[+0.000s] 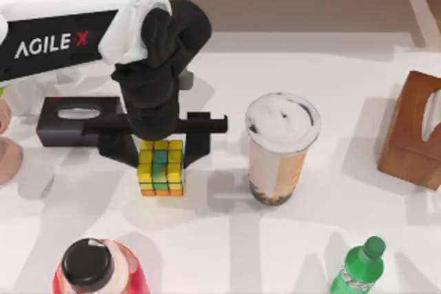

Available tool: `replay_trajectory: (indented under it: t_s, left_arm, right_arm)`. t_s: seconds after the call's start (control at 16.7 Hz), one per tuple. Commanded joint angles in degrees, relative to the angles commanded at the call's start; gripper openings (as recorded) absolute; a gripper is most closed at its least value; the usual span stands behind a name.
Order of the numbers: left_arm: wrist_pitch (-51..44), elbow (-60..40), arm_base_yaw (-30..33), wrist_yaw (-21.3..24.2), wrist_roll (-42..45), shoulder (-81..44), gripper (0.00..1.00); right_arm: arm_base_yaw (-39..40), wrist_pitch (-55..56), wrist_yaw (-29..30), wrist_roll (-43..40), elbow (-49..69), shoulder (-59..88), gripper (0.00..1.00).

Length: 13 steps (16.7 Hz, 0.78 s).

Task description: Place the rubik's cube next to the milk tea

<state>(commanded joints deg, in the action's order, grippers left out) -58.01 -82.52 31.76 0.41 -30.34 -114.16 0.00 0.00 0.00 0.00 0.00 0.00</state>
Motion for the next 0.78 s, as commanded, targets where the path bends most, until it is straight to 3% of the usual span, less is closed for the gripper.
replay_trajectory:
  t_s: [0.42,0.78]
  left_arm:
    - [0.0,0.0,0.0,0.0,0.0,0.0,0.98]
    - [0.0,0.0,0.0,0.0,0.0,0.0,1.0]
  right_arm:
    - [0.0,0.0,0.0,0.0,0.0,0.0,1.0]
    - [0.0,0.0,0.0,0.0,0.0,0.0,1.0]
